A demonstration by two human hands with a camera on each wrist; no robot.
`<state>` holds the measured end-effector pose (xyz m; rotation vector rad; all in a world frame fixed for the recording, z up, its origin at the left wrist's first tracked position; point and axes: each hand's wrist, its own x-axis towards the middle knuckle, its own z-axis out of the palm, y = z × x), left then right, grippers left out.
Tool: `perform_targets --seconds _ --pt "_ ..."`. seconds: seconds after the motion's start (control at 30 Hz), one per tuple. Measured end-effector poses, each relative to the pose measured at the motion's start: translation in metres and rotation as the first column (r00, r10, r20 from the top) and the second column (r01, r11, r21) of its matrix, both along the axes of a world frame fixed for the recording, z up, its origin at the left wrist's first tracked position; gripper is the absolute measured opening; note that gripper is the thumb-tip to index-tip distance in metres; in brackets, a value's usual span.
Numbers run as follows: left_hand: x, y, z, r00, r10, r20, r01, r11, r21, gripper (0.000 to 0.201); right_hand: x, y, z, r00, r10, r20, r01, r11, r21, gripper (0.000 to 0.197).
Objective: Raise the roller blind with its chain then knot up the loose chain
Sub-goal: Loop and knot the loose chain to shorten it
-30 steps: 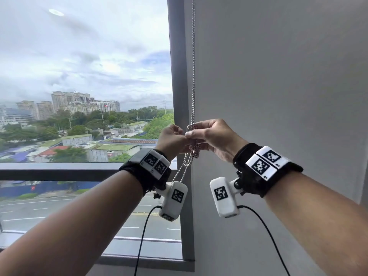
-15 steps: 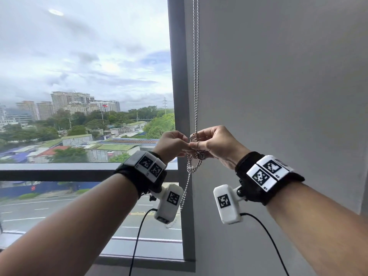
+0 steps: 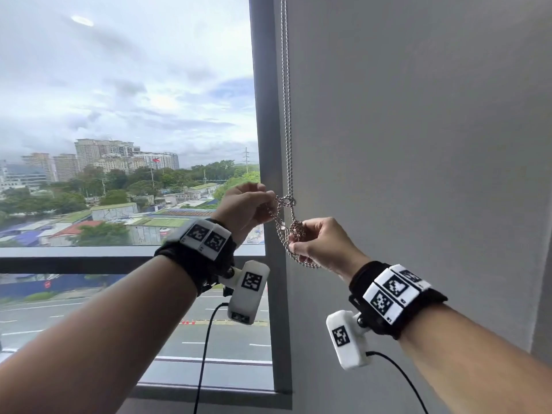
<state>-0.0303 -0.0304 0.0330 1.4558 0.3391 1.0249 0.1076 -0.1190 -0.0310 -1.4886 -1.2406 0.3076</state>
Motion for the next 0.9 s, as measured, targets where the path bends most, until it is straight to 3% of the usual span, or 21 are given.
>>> perform_targets --seconds 0.1,0.23,0.4,0.5,0.6,0.7,0.83,0.9 --pt "-0.001 -0.005 0.001 0.999 0.024 0.039 -0.024 1.000 -0.010 0.024 0.004 0.004 -0.005 0.969 -0.155 0.193 0.153 0.988 0.026 0.009" --pt "-0.005 -0.007 0.000 0.976 0.087 -0.198 -0.075 0.995 0.070 0.014 0.011 0.006 -0.004 0.940 -0.229 0.253 0.217 0.973 0.076 0.015" --pt "-0.010 -0.010 -0.005 0.786 0.133 -0.604 -0.004 0.978 0.210 0.016 0.013 0.006 0.000 0.939 -0.253 0.232 0.240 0.967 0.082 0.015" --pt "-0.011 -0.013 -0.010 0.671 0.078 -0.738 0.100 0.976 0.193 0.022 0.013 0.008 -0.004 0.922 -0.269 0.278 0.260 0.963 0.070 0.017" --pt "-0.013 -0.014 -0.017 0.608 0.061 -0.791 0.144 0.972 0.186 0.024 0.018 0.010 -0.008 0.927 -0.295 0.233 0.294 0.955 0.038 0.015" --pt "-0.013 -0.007 -0.027 0.656 -0.004 -0.755 0.159 0.978 0.133 0.019 0.017 0.010 -0.011 0.963 -0.248 0.101 0.248 0.969 0.011 0.011" --pt "-0.005 -0.004 -0.037 0.849 -0.188 -0.495 0.192 0.980 -0.043 0.011 0.014 0.012 -0.007 0.980 -0.198 0.025 0.197 0.980 0.036 0.008" --pt "0.001 -0.004 -0.042 0.888 -0.226 -0.401 0.212 0.974 -0.078 0.017 0.012 0.014 -0.004 0.986 -0.166 0.000 0.166 0.985 0.056 0.008"
